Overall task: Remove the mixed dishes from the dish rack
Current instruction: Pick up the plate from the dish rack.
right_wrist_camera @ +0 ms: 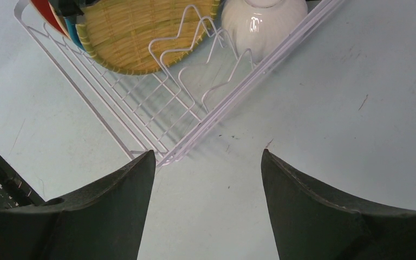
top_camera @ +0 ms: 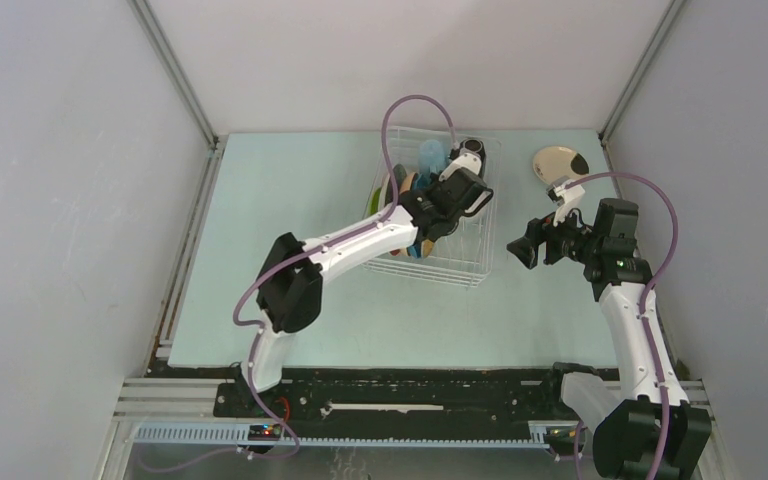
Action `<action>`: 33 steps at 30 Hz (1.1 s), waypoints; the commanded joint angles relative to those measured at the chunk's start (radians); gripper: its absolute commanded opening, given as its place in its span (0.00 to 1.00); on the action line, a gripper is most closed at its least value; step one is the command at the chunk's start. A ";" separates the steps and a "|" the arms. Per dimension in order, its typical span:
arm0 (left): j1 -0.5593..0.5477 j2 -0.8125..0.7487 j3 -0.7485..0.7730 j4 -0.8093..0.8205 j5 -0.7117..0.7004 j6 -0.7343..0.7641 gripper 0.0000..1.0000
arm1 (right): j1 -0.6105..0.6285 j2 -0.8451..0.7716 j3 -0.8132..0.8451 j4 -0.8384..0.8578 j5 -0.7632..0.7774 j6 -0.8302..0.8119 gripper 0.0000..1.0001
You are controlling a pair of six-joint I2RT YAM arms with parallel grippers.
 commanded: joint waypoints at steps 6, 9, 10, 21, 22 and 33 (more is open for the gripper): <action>-0.056 -0.228 -0.084 0.223 -0.147 0.149 0.00 | -0.011 -0.009 0.006 0.035 -0.024 0.027 0.80; -0.064 -0.269 -0.108 0.256 -0.150 0.168 0.00 | -0.013 -0.013 0.006 0.035 -0.030 0.029 0.80; -0.066 -0.281 -0.115 0.264 -0.147 0.172 0.00 | -0.013 -0.012 0.006 0.035 -0.031 0.029 0.80; -0.076 -0.471 -0.251 0.357 -0.052 0.194 0.00 | -0.019 -0.014 0.006 0.031 -0.036 0.029 0.80; -0.076 -0.493 -0.269 0.364 -0.030 0.195 0.00 | -0.019 -0.012 0.006 0.031 -0.036 0.027 0.80; 0.003 -0.767 -0.505 0.452 0.277 0.169 0.00 | -0.020 -0.007 0.006 0.028 -0.039 0.021 0.80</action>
